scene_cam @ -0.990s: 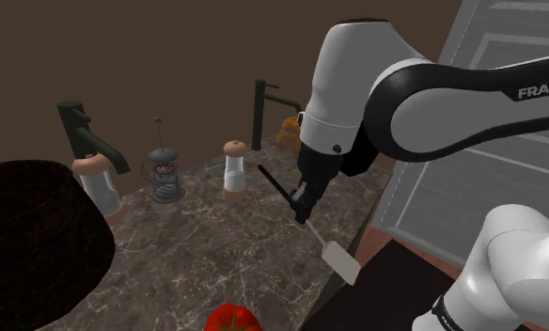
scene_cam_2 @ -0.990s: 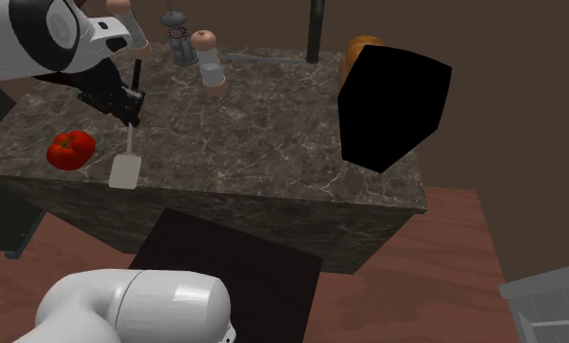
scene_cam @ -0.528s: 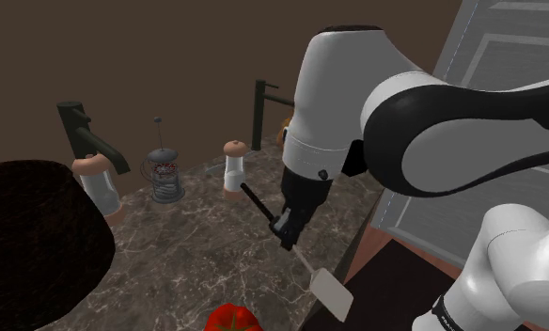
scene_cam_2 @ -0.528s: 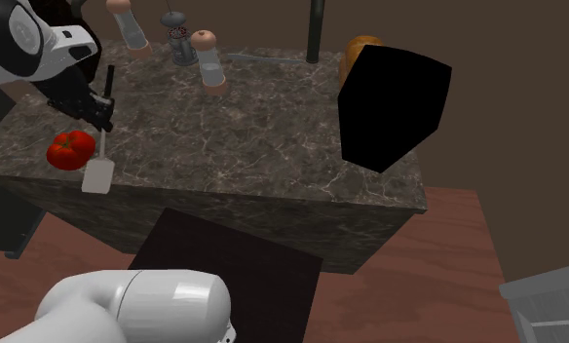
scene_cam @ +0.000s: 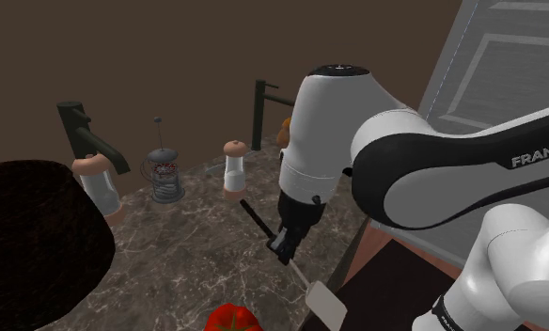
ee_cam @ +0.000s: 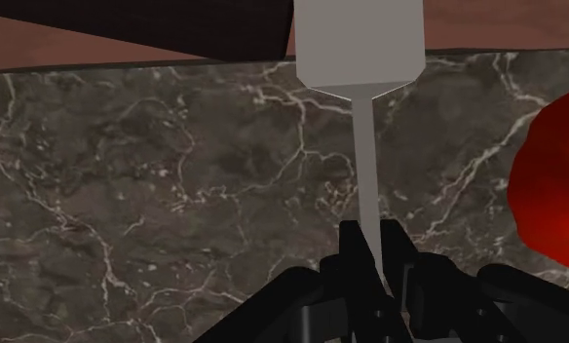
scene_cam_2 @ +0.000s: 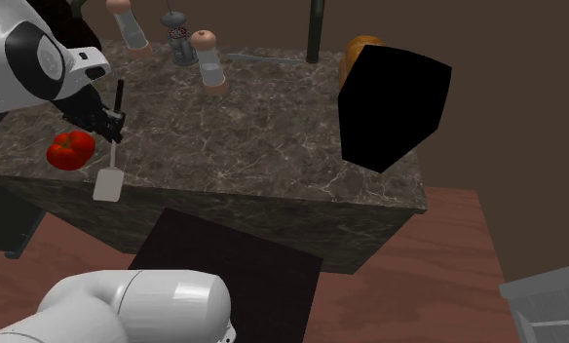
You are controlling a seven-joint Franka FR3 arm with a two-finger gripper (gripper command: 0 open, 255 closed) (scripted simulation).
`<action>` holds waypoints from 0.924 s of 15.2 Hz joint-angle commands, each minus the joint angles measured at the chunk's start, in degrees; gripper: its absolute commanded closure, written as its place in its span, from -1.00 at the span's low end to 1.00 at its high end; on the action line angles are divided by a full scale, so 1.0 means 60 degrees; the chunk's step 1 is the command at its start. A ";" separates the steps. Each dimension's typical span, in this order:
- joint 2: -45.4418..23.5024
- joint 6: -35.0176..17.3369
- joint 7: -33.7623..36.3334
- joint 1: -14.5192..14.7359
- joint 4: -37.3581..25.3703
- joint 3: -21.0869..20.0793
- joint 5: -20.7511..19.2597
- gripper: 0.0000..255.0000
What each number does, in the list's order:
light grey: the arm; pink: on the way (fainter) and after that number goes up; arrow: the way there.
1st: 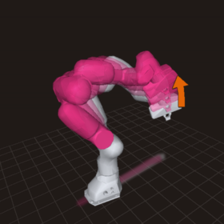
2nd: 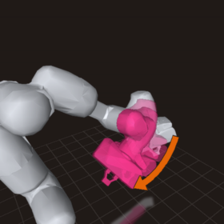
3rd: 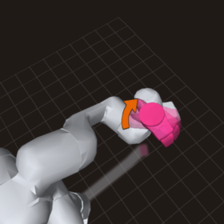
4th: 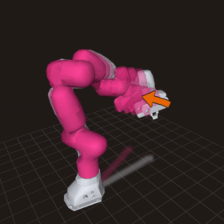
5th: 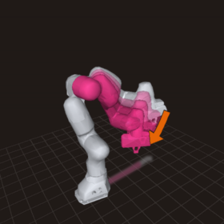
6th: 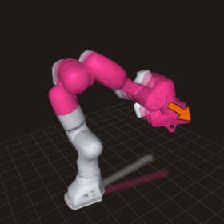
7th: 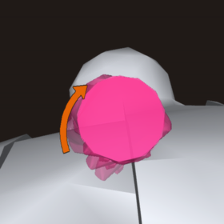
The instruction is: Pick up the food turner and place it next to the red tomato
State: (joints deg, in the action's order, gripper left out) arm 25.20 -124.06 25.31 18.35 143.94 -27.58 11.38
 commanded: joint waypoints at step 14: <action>-0.1136 -0.2068 0.0302 -0.0151 0.0963 -0.0495 -0.0174 1.00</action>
State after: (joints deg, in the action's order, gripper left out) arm 18.66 -136.08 26.95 17.46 149.62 -30.39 10.40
